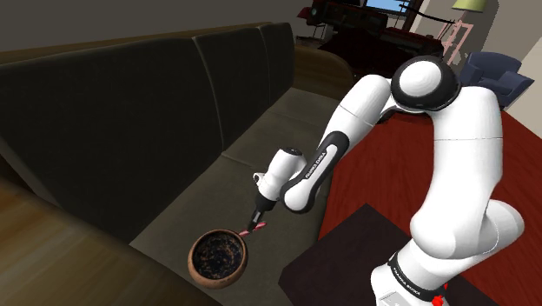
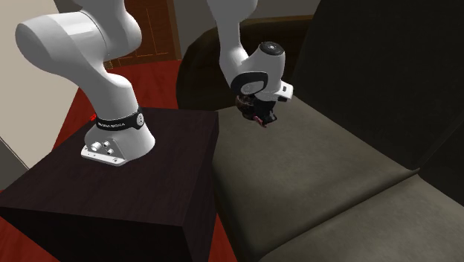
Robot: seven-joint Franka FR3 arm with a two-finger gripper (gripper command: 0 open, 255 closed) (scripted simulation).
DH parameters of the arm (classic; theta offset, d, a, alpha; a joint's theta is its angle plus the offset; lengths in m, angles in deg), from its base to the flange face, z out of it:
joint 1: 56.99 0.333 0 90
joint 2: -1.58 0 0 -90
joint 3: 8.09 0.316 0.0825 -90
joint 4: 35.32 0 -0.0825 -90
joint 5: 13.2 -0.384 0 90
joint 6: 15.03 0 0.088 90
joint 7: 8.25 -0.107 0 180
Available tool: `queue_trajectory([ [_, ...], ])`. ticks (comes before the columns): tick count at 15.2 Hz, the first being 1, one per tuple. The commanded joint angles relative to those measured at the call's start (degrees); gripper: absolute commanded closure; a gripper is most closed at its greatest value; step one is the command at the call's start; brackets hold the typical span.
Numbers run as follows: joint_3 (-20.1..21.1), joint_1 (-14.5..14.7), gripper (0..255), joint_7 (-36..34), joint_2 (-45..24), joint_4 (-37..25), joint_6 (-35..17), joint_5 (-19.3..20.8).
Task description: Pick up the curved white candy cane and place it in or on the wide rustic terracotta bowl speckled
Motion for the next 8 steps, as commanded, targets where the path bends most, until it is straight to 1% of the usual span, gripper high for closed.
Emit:
queue_trajectory([
  [1,2.1,-1.8,255,-0.1,1.5,0.7,1.2,-0.5],
  [8,10.7,-9.4,255,0.5,6.1,2.5,5.6,-3.0],
])
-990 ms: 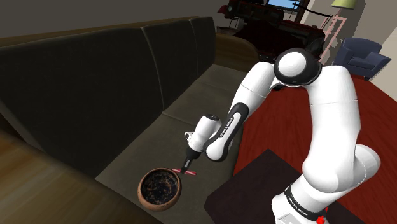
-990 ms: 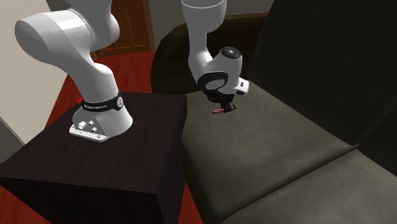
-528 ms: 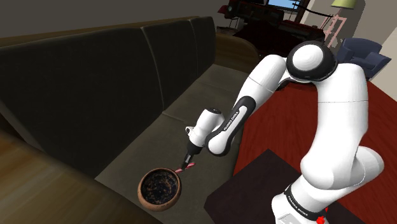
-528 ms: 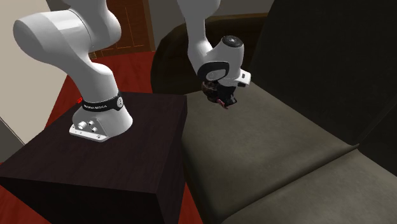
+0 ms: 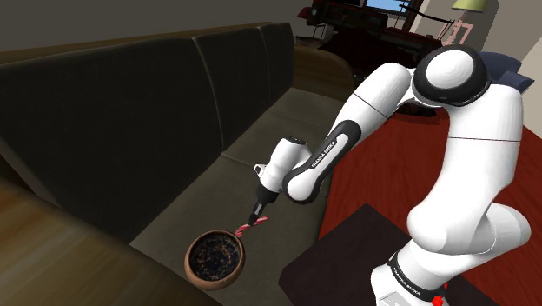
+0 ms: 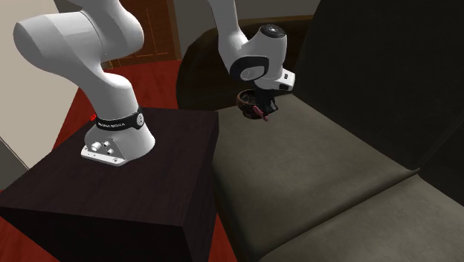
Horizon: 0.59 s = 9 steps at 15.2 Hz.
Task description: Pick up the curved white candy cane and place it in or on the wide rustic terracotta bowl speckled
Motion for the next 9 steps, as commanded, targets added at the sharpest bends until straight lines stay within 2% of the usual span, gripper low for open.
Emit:
queue_trajectory([
  [1,2.6,-2.3,255,0.3,1.1,0.2,1.5,-0.8],
  [9,15.0,-13.2,255,1.9,5.8,1.3,7.0,-5.2],
])
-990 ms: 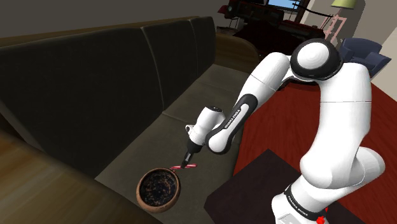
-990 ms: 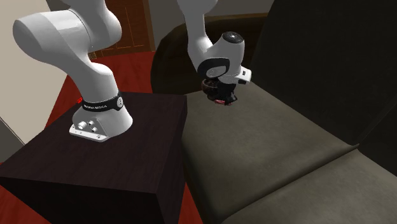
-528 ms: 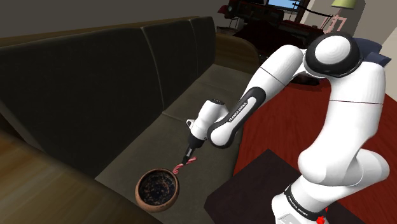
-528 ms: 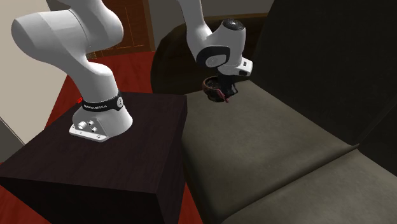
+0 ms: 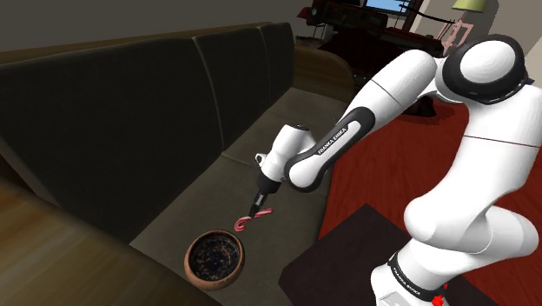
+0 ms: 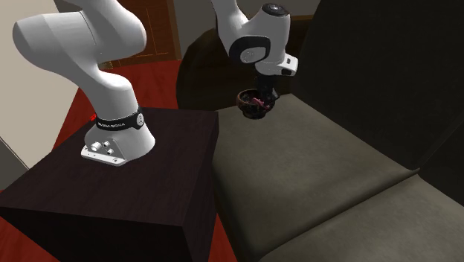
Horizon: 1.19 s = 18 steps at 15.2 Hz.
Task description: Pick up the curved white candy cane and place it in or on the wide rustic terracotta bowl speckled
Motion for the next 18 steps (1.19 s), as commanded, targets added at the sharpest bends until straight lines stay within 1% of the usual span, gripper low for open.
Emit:
queue_trajectory([
  [1,3.3,-3.0,255,0.6,1.0,0.1,1.5,-1.2],
  [4,8.7,-7.9,255,1.3,2.5,0.2,3.7,-3.0],
  [5,9.2,-8.3,255,1.4,2.7,0.2,3.9,-3.2],
  [7,7.9,-3.6,255,-1.7,3.1,-0.5,3.2,-3.4],
  [10,5.1,4.1,255,-6.5,3.5,-2.2,2.5,-3.3],
  [16,-2.7,20.9,255,-16.7,3.1,-7.2,2.2,-1.1],
  [18,-5.4,23.3,255,-17.5,1.9,-7.2,0.8,0.4],
])
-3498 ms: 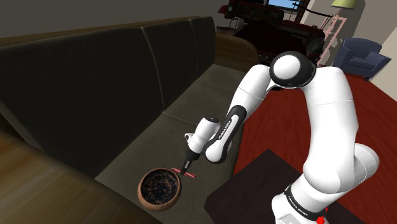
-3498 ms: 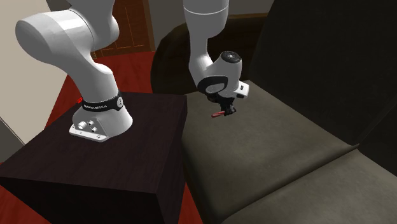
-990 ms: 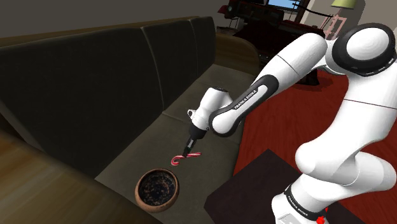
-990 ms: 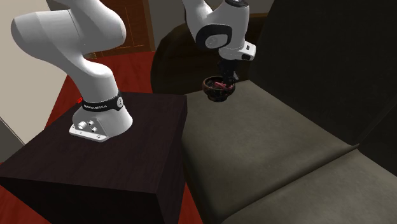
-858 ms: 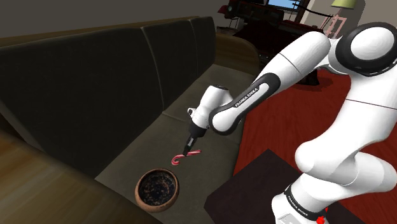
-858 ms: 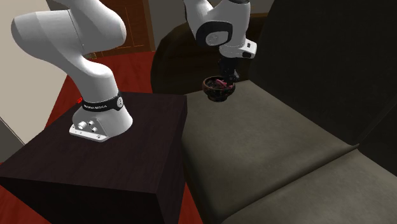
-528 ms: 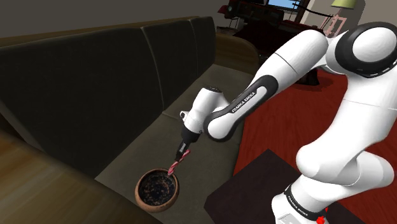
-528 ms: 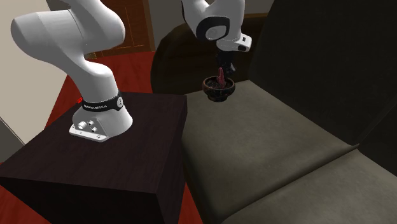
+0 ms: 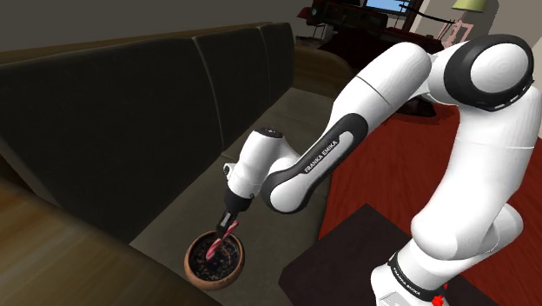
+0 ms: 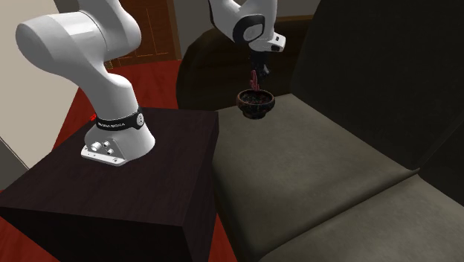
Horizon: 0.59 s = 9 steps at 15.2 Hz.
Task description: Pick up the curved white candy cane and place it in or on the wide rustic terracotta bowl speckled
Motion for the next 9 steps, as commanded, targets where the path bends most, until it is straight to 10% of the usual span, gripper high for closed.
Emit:
queue_trajectory([
  [1,-2.8,2.9,255,-1.2,-1.1,-0.3,-1.2,1.4],
  [9,-12.6,11.5,255,-3.4,-6.0,-1.1,-6.4,6.0],
])
